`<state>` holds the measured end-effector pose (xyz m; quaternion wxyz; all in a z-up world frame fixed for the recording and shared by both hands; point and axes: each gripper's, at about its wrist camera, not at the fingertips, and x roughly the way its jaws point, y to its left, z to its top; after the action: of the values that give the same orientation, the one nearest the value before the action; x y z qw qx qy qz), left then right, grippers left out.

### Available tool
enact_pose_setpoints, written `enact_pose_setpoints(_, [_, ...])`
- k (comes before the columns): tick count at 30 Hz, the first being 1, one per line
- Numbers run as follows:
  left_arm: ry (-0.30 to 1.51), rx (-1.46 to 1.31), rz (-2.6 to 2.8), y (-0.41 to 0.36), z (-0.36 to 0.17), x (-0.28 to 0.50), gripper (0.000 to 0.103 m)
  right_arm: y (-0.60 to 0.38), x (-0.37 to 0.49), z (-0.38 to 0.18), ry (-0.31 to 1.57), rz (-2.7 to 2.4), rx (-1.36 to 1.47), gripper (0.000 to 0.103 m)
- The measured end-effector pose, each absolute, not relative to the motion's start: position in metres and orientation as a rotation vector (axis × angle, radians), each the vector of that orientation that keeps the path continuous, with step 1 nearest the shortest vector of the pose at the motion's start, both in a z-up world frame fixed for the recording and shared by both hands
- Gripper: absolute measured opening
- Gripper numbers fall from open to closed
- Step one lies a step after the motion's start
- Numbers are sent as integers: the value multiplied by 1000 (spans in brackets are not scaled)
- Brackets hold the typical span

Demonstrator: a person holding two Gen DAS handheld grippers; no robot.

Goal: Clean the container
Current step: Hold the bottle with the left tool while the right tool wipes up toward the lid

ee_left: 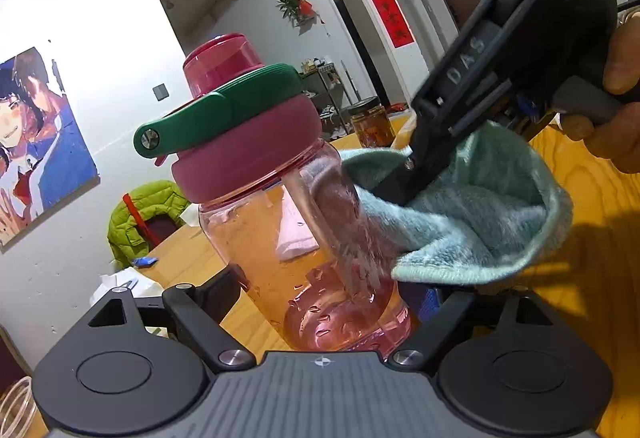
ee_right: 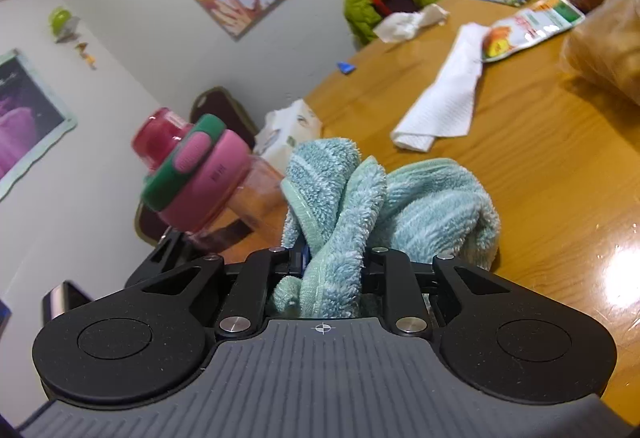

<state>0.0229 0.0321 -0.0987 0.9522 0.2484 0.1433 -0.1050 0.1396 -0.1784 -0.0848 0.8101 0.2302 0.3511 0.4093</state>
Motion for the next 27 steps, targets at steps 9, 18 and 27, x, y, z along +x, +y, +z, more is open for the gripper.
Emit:
enact_pose_setpoints(9, [294,479,-228,24,-99,13,84,-207,136,-86,590,993,862,23])
enact_pose_setpoints(18, [294,470,-233,24,-99,9,83,-164,153,-113,863,749,516,20])
enact_pose_setpoints(27, [293,458,-252,29,-99,12,83,-201,132,-75,553,964,749,20])
